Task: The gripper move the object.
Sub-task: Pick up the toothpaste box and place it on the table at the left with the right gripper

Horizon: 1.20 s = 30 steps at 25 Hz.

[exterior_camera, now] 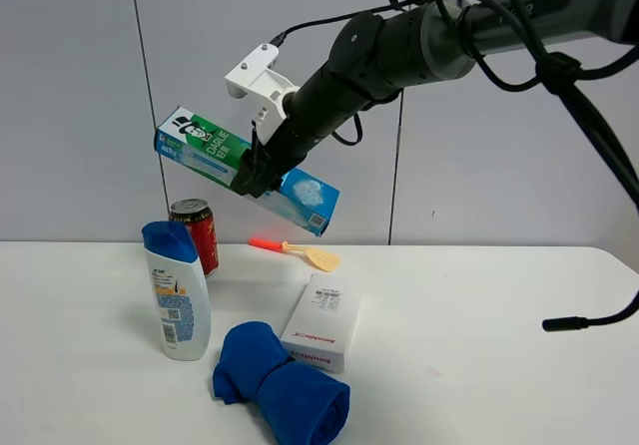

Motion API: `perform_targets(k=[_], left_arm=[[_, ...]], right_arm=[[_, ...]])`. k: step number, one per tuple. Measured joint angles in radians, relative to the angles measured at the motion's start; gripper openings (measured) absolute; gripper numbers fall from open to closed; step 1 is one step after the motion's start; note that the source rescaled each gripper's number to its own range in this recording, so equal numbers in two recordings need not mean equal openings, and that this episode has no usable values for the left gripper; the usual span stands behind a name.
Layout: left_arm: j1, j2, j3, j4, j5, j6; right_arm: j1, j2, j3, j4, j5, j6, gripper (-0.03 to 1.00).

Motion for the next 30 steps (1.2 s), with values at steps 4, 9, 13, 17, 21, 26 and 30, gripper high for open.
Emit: perform_targets(k=[4, 9, 13, 17, 21, 26, 30], left_arm=[[0.0, 0.0, 0.0, 0.0, 0.0, 0.0], [0.0, 0.0, 0.0, 0.0, 0.0, 0.0], [0.0, 0.0, 0.0, 0.0, 0.0, 0.0], [0.0, 0.0, 0.0, 0.0, 0.0, 0.0], [0.0, 0.0, 0.0, 0.0, 0.0, 0.0], [0.0, 0.0, 0.0, 0.0, 0.0, 0.0], [0.0, 0.0, 0.0, 0.0, 0.0, 0.0]], right_arm=[[0.002, 0.0, -0.002, 0.049, 0.009, -0.004, 0.01], [0.024, 0.0, -0.002, 0.062, 0.062, -0.116, 0.01], [0.033, 0.0, -0.002, 0.064, 0.109, -0.157, 0.01], [0.033, 0.001, -0.002, 0.064, 0.109, -0.158, 0.01], [0.039, 0.033, -0.006, 0.07, 0.108, -0.159, 0.01], [0.056, 0.106, -0.006, 0.078, 0.125, -0.159, 0.01], [0.063, 0.133, -0.006, 0.078, 0.13, -0.16, 0.01]])
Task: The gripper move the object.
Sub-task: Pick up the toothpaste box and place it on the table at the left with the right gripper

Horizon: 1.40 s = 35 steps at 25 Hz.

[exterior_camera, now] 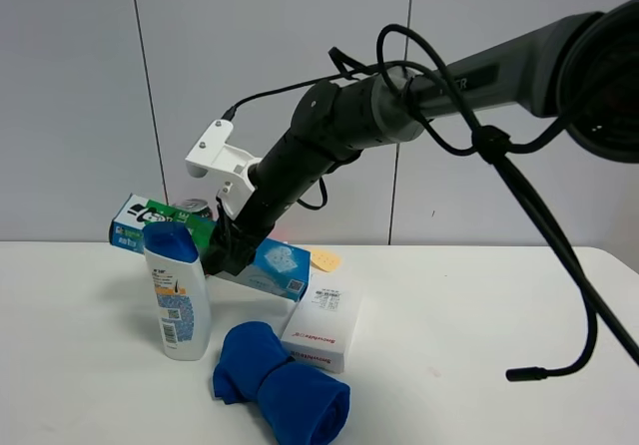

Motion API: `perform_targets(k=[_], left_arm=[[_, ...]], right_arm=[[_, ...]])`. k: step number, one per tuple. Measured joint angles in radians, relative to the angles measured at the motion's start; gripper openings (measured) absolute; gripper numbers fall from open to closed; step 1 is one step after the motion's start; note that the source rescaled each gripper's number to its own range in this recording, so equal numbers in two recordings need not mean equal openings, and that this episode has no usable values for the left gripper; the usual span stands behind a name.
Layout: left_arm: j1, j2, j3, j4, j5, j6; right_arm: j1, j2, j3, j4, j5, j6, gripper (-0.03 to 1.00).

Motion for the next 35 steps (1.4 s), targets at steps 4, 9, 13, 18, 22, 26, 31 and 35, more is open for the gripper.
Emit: perform_targets(k=[4, 9, 13, 18, 22, 26, 31, 35], left_arm=[[0.0, 0.0, 0.0, 0.0, 0.0, 0.0], [0.0, 0.0, 0.0, 0.0, 0.0, 0.0], [0.0, 0.0, 0.0, 0.0, 0.0, 0.0], [0.0, 0.0, 0.0, 0.0, 0.0, 0.0], [0.0, 0.0, 0.0, 0.0, 0.0, 0.0], [0.0, 0.0, 0.0, 0.0, 0.0, 0.0], [0.0, 0.0, 0.0, 0.0, 0.0, 0.0], [0.0, 0.0, 0.0, 0.0, 0.0, 0.0]], right_arm=[[0.0, 0.004, 0.0, -0.002, -0.026, -0.006, 0.01], [0.0, 0.008, 0.0, -0.01, -0.047, -0.006, 0.01], [0.0, 0.02, 0.0, 0.001, -0.053, -0.006, 0.01], [0.0, 0.035, 0.0, 0.001, -0.052, -0.006, 0.01], [0.0, 0.035, 0.0, 0.001, -0.064, -0.006, 0.01], [0.0, 0.035, 0.0, 0.004, -0.092, -0.006, 0.01], [0.0, 0.035, 0.0, 0.096, -0.116, -0.006, 0.03], [0.0, 0.035, -0.001, 0.227, -0.152, -0.006, 0.34]])
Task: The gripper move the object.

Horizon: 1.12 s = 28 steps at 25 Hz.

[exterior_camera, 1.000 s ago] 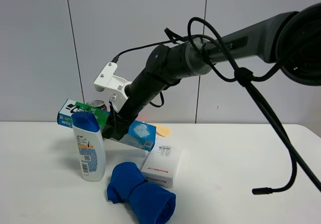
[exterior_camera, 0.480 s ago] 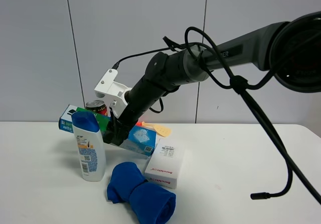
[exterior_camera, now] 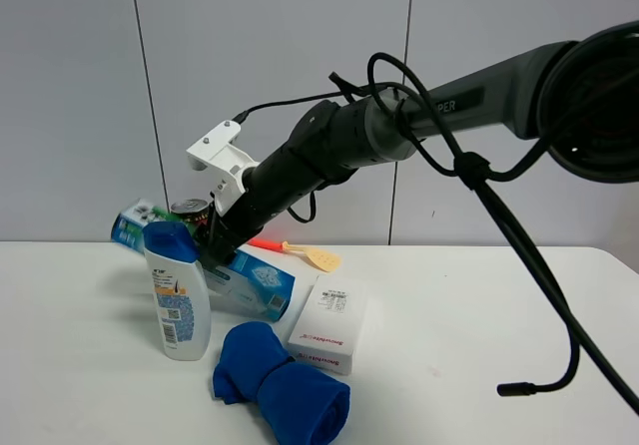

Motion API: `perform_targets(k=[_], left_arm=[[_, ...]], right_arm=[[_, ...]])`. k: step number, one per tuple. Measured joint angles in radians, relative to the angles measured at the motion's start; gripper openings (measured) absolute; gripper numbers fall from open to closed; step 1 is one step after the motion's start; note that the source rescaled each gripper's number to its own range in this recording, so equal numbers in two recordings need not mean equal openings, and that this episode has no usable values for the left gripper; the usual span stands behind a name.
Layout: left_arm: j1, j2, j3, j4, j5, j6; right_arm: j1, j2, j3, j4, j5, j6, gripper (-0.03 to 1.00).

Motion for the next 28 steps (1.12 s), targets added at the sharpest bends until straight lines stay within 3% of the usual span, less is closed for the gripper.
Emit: perform_targets(k=[5, 23, 28], left_arm=[[0.0, 0.0, 0.0, 0.0, 0.0, 0.0], [0.0, 0.0, 0.0, 0.0, 0.0, 0.0], [0.0, 0.0, 0.0, 0.0, 0.0, 0.0]], right_arm=[[0.0, -0.001, -0.001, 0.027, -0.014, 0.0, 0.42], [0.0, -0.127, -0.001, 0.009, -0.089, 0.0, 0.43], [0.0, -0.239, -0.001, 0.009, -0.068, 0.08, 0.43]])
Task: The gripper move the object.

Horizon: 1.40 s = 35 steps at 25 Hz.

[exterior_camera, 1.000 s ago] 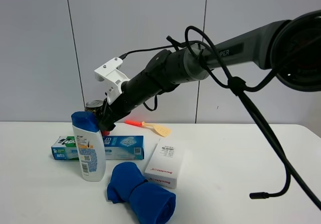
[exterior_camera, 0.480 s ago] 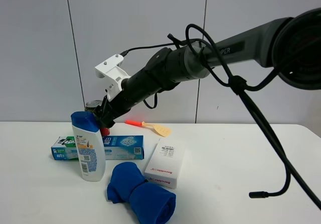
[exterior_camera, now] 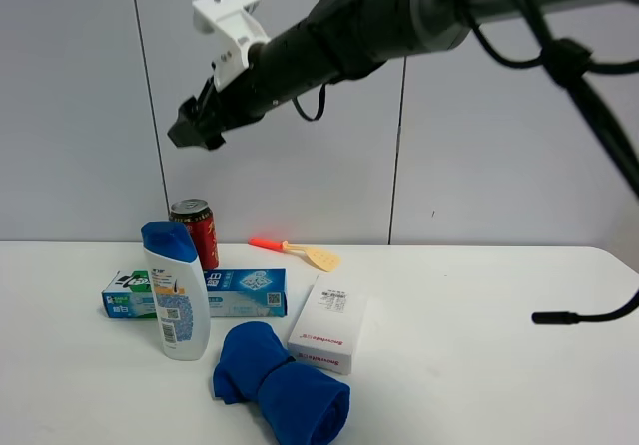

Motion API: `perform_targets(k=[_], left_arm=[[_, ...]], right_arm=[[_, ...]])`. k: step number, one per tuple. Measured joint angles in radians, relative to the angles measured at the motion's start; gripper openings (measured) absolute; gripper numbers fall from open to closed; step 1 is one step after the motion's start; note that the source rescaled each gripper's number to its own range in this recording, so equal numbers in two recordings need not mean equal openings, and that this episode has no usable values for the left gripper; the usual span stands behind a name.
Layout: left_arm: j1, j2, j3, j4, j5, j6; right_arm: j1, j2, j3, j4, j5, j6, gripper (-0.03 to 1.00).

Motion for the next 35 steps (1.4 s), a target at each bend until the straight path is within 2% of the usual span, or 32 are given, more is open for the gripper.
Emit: perform_targets(k=[3, 6, 18, 23, 30, 32, 35], left_arm=[[0.0, 0.0, 0.0, 0.0, 0.0, 0.0], [0.0, 0.0, 0.0, 0.0, 0.0, 0.0], [0.0, 0.0, 0.0, 0.0, 0.0, 0.0], [0.0, 0.0, 0.0, 0.0, 0.0, 0.0], [0.0, 0.0, 0.0, 0.0, 0.0, 0.0], [0.0, 0.0, 0.0, 0.0, 0.0, 0.0], [0.0, 0.0, 0.0, 0.0, 0.0, 0.0]], right_arm=[[0.0, -0.081, 0.0, -0.01, 0.033, 0.127, 0.43], [0.0, -0.166, 0.0, -0.074, 0.068, 0.249, 0.43], [0.0, -0.433, 0.0, -0.473, 0.136, 0.893, 0.43], [0.0, -0.461, -0.001, -0.638, 0.288, 1.136, 0.43], [0.001, -0.465, -0.001, -0.981, 0.562, 1.288, 0.43], [0.001, -0.472, -0.001, -1.057, 0.608, 1.304, 0.43], [0.001, -0.488, -0.001, -1.103, 0.633, 1.308, 0.43]])
